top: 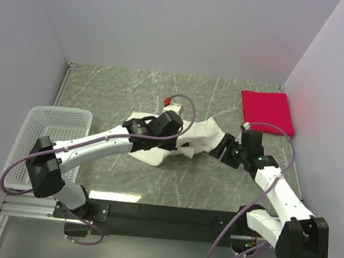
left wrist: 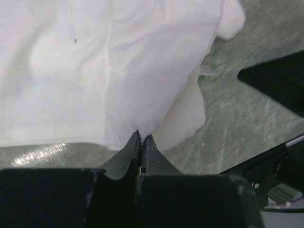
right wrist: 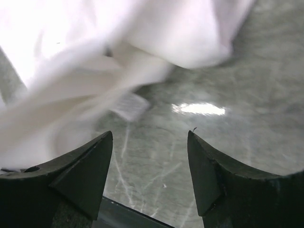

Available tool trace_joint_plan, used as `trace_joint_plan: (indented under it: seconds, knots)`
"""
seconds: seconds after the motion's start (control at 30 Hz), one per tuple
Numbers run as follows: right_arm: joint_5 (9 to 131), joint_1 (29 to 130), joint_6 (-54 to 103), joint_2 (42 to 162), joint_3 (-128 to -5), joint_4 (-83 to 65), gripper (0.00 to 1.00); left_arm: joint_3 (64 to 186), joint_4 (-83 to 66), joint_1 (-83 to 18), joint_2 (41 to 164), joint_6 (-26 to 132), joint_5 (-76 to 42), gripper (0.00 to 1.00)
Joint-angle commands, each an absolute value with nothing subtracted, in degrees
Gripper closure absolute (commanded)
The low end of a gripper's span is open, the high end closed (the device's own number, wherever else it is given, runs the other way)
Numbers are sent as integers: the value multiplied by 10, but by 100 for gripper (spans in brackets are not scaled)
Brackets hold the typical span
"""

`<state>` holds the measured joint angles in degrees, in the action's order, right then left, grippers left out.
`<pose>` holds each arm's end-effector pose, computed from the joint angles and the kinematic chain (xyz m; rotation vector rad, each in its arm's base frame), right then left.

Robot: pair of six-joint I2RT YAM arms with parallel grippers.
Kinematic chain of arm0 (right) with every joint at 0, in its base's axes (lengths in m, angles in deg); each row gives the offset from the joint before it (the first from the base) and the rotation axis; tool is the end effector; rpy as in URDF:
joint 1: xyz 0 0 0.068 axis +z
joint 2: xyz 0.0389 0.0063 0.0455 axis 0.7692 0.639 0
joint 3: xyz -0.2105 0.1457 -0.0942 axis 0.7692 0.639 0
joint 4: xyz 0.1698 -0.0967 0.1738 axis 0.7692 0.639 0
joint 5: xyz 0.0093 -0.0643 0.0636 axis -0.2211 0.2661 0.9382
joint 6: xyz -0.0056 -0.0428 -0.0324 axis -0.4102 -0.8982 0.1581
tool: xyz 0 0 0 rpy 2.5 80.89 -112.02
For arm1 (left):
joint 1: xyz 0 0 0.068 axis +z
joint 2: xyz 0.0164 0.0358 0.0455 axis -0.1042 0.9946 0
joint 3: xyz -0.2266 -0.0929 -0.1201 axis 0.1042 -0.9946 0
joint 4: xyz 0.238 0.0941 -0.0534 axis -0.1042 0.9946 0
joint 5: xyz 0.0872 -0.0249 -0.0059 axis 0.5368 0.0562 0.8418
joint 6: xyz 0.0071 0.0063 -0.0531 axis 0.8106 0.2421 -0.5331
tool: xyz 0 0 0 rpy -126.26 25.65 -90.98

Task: Fold and stack the t-shirts
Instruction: Flatten the tshirt out

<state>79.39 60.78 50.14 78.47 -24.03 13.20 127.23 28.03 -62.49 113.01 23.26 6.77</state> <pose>0.1941 0.0464 0.2090 0.3305 2.4469 0.6856 0.1890 -0.2682 0.3070 0.1777 2.3954 -0.5062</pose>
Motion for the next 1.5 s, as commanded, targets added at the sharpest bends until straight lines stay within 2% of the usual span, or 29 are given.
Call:
trace_joint_plan:
  seconds: [0.0,0.13,0.5,0.57,0.77,0.83,1.0,1.13,1.17,1.27,1.47]
  knots:
    - [829,628,479,809,-283,78,30,1210,210,-607,1129,204,-17,99]
    - [850,676,496,837,-295,46,30,1168,156,-603,1136,178,-34,99]
    - [872,720,555,913,-272,-26,32,1138,72,-603,1179,145,-73,99]
    - [876,723,561,924,-269,-42,36,1127,60,-603,1179,139,-84,99]
    - [883,739,574,947,-281,-65,38,1112,46,-604,1172,142,-86,88]
    - [886,744,579,958,-285,-68,38,1110,42,-604,1172,146,-86,78]
    - [877,750,589,961,-297,-67,53,1108,33,-607,1172,156,-98,55]
    - [865,751,586,958,-315,-54,69,1110,29,-610,1171,170,-93,44]
    - [863,751,585,959,-320,-46,75,1111,30,-610,1172,172,-92,43]
    - [858,751,583,960,-330,-41,83,1122,41,-610,1181,179,-92,42]
    - [849,750,575,960,-337,-29,83,1139,56,-610,1200,189,-50,52]
